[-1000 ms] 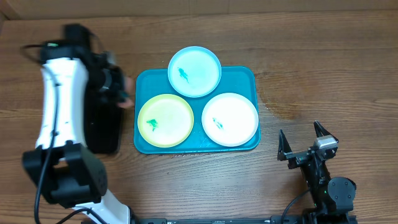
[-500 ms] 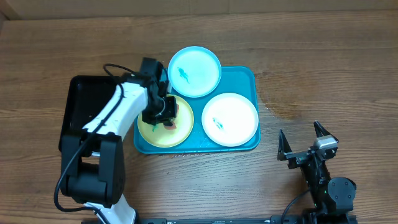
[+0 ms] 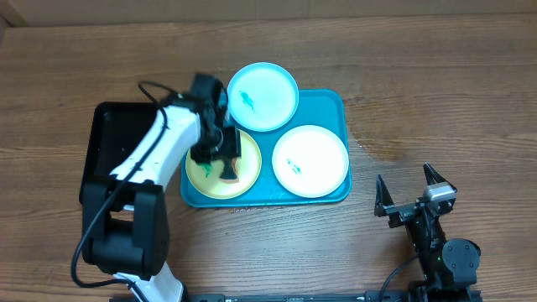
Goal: Clean dirty plates on tray and stack at the side
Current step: 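Carry the sponge with the left gripper onto the yellow plate, then move the right gripper to the yellow plate's rim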
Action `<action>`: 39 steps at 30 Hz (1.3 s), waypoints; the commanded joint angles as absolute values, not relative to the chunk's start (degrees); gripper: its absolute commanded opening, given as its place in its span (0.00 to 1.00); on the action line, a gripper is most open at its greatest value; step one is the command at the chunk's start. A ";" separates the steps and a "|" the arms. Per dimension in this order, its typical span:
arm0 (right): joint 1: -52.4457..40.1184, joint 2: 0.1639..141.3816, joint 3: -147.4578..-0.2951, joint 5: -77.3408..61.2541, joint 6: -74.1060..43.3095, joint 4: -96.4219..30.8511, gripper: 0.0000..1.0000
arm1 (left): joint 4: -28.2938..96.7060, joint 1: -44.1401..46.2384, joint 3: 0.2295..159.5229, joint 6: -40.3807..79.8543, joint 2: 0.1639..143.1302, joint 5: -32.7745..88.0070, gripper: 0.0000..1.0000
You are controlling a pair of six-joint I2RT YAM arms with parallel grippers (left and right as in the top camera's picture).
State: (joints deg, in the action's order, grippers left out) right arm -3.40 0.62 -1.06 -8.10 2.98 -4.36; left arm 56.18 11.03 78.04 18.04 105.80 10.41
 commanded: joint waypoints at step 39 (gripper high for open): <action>-3.20 24.29 -47.27 -22.85 9.04 -20.60 1.00 | 67.33 -1.37 98.63 17.58 99.13 8.36 1.00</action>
State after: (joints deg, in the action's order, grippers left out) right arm -3.36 16.88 -39.42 -22.39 5.69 -14.52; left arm 67.37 -1.50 98.45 17.89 98.70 8.69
